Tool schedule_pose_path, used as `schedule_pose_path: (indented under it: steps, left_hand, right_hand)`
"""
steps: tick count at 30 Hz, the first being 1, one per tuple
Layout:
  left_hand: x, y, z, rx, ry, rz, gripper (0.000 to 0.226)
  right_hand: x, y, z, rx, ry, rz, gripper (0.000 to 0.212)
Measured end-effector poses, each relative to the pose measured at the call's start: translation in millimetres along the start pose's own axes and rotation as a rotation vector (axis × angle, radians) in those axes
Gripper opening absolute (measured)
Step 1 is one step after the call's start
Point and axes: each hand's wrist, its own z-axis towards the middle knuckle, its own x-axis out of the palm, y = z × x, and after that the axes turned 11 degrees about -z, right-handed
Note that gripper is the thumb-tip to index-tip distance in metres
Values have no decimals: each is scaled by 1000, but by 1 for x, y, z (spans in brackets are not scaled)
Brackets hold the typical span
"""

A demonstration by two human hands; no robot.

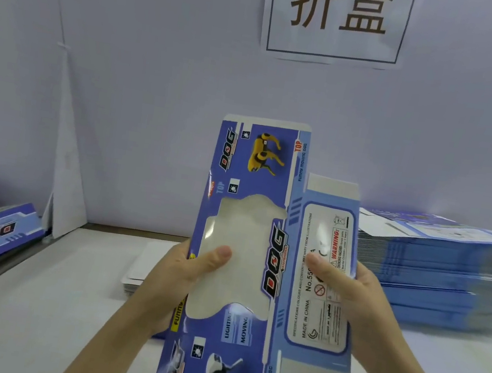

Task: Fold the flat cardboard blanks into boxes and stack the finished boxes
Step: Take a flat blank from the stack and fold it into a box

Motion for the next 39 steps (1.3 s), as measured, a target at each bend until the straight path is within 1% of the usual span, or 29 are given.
schedule_pose_path:
  steps: [2, 5, 6, 8, 9, 10, 11, 12, 14, 15, 16, 17, 18, 19, 20, 21, 22, 23, 24, 26, 27, 29, 30, 32, 33, 34, 37, 38, 39]
  left_hand:
    - [1, 2, 1, 6, -16, 22, 47]
    - [-2, 1, 2, -20, -38, 49, 52]
    - [-4, 0, 3, -32, -41, 56, 54]
    - [-12, -3, 4, -66, -58, 51, 57]
    - [-16, -5, 4, -87, -67, 43, 59]
    - [-19, -8, 4, -115, -78, 44, 59]
    - [-23, -10, 5, -144, -89, 49, 58]
    - [-24, -14, 4, -172, -106, 39, 56]
    - [-25, -15, 3, -206, -99, -45, 46]
    - [-26, -15, 1, -176, -92, -102, 41]
    - [-27, -16, -1, -141, -117, -156, 39]
    - [-28, -17, -4, -79, -153, -234, 40]
    - [-26, -15, -7, -44, -102, -199, 52]
    - [-24, -13, -5, -81, -60, -151, 63]
    - [-21, -15, -2, -130, -39, -158, 68]
    - [-18, -19, -2, -138, -12, -157, 68]
    - [-18, -21, -3, -95, 32, -152, 61]
    - [-16, -23, -5, -31, 69, -108, 53]
    - [-13, -25, -7, 37, 114, -18, 52]
    - [-7, -23, -10, 150, 167, 269, 70]
    - [-2, -22, -12, 189, 139, 376, 75]
    - [9, -21, -16, 275, 102, 483, 80]
    - [14, -20, -17, 333, 110, 491, 85]
    - [17, -14, -13, 414, 143, 417, 90]
    - [17, -13, -12, 432, 158, 367, 91]
    - [17, -13, -13, 441, 164, 333, 91]
    - [15, -18, -17, 387, 201, 285, 88]
    - [15, -20, -18, 358, 213, 250, 86]
    - [16, -22, -20, 341, 216, 221, 83]
  right_hand:
    - [0, -1, 0, 4, -17, 12, 28]
    - [5, 0, -1, 10, 2, -6, 36]
    - [5, -1, 0, -3, -4, -5, 35]
    - [4, -3, 4, -69, -98, -45, 22]
    - [1, -4, 5, -129, -165, -134, 25]
    - [-4, -7, 6, -216, -206, -280, 46]
    - [-10, -8, 6, -318, -209, -475, 66]
    - [-14, -9, 6, -408, -175, -694, 79]
    - [-20, -13, 9, -528, -9, -1042, 89]
    - [-21, -17, 11, -554, 78, -1124, 93]
    - [-20, -21, 11, -576, 143, -1143, 97]
    - [-18, -24, 12, -619, 175, -1138, 100]
    - [-16, -26, 13, -659, 179, -1130, 101]
    - [-13, -26, 12, -686, 160, -1114, 98]
    - [-9, -26, 10, -694, 115, -1078, 89]
    - [-5, -24, 9, -689, 62, -1013, 76]
    - [-2, -23, 8, -655, 24, -920, 67]
    - [0, -21, 7, -603, 9, -801, 64]
    - [1, -20, 5, -553, 12, -684, 62]
    - [1, -16, 1, -506, 36, -510, 61]
    - [2, -12, -1, -503, 59, -424, 62]
    - [3, -3, -7, -497, 90, -284, 61]
    - [5, 2, -10, -508, 105, -242, 54]
    - [10, 10, -14, -573, 155, -208, 25]
    - [12, 12, -17, -595, 171, -200, 18]
    - [14, 14, -19, -590, 158, -186, 23]
    - [13, 19, -20, -575, 94, -155, 74]
    - [12, 21, -20, -581, 90, -153, 84]
    - [11, 22, -19, -581, 88, -144, 89]
